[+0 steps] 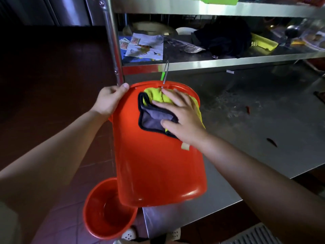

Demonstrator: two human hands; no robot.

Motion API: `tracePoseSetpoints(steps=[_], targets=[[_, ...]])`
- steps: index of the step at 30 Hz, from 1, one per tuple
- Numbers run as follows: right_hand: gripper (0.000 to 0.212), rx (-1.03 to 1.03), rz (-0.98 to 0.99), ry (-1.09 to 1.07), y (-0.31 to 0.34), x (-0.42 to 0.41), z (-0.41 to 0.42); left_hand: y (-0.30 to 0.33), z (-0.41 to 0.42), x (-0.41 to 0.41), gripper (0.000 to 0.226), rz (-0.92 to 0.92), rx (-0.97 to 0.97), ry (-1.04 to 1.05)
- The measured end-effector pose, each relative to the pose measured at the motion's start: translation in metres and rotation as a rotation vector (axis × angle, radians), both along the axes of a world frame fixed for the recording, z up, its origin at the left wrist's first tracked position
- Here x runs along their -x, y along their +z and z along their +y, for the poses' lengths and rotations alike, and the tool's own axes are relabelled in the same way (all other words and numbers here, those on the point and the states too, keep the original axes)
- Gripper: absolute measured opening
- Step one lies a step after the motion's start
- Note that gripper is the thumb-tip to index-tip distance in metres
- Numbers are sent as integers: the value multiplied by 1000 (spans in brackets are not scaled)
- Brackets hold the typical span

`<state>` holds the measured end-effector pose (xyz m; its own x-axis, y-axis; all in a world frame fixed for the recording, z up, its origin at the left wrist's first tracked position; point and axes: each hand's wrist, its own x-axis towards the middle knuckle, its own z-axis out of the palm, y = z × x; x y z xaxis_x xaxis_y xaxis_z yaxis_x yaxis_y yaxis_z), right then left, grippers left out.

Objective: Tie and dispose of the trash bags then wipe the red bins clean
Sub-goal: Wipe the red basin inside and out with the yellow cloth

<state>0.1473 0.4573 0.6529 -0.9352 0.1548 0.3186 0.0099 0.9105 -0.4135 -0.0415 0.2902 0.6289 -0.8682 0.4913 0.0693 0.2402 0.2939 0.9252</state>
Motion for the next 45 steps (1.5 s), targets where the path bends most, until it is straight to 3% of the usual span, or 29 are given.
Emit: tracePoseSetpoints(steps=[5, 7, 8, 9, 12, 14, 16, 18, 26, 29, 34, 38, 45], targets=[[55, -167, -38, 172, 2, -59, -35, -4, -13, -27, 38, -30, -60, -45], [55, -180, -55, 208, -1, -76, -45, 2, -13, -33, 19, -3, -86, -29], [54, -178, -67, 205, -1, -80, -48, 8, -11, -34, 11, 69, -95, -15], [54, -175, -82, 194, -1, -81, -50, 16, -6, -36, 17, 200, -86, -12], [56, -223, -110, 187, 2, -75, -58, 52, 23, -48, 33, 746, 9, -123], [58, -288, -135, 199, 4, -69, -66, 68, 48, -53, 35, 1020, 162, -257], [58, -326, -151, 208, 4, -67, -73, 71, 67, -53, 37, 1105, 409, -381], [56, -328, -145, 222, 1, -71, -77, 66, 74, -46, 45, 983, 532, -446], [60, -281, -92, 391, -7, -73, -63, 49, 68, -25, 54, 834, 365, -407], [56, -231, -27, 288, -2, -42, -43, 46, 60, -16, 53, 781, 313, -359], [50, 79, 28, 49, 6, 4, -8, 43, 44, -8, 51, 748, 268, -330], [51, 64, -34, 65, 5, 8, -17, 37, 26, -8, 43, 836, 195, -284], [55, -56, -108, 197, -1, -49, -72, 22, -20, -3, 49, 669, 158, -112]])
